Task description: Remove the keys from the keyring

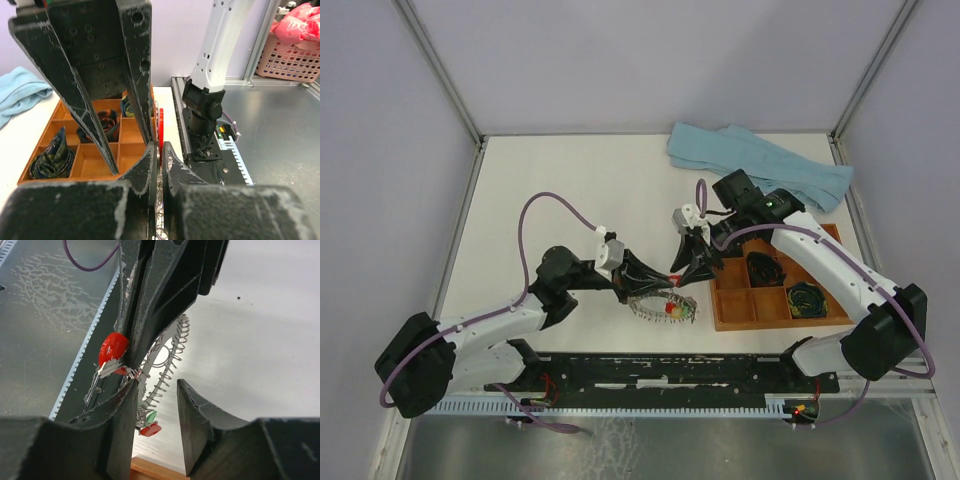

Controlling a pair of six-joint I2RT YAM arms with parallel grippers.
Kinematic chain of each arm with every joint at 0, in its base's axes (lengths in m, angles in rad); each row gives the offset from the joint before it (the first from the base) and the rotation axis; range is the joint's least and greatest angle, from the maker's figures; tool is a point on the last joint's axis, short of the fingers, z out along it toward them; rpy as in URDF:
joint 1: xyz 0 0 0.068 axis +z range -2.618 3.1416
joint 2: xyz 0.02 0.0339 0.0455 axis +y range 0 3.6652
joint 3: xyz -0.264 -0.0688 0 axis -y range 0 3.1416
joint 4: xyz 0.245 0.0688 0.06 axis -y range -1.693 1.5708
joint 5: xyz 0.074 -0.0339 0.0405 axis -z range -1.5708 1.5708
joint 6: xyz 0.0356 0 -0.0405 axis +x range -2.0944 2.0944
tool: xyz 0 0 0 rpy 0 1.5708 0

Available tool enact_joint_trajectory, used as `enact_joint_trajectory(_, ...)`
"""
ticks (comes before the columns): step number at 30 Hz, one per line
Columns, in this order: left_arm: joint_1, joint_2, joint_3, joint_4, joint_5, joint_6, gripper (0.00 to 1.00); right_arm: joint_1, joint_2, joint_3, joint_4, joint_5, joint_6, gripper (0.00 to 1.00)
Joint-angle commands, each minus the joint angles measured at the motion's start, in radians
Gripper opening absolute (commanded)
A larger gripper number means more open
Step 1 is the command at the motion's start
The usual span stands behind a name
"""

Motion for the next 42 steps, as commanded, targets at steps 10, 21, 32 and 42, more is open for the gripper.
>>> enact_joint_trajectory(10, 0.021, 0.030, 0.113, 0.093, 0.088, 0.018, 0.03, 0.035, -0.018, 0.017, -0.091, -0.086, -0.177, 0.33)
enact_joint_trajectory(21, 0.029, 0.017, 0.096, 0.125, 0.042, 0.007, 0.03, 0.047, -0.012, 0.006, -0.066, -0.086, -0.153, 0.22)
enact_joint_trajectory(32, 0.032, 0.008, 0.073, 0.170, 0.020, -0.014, 0.03, 0.064, -0.007, 0.014, -0.009, -0.069, -0.059, 0.04)
enact_joint_trajectory(42, 0.043, -0.036, -0.006, 0.228, -0.044, -0.025, 0.03, 0.063, -0.029, 0.059, -0.096, 0.036, -0.114, 0.01)
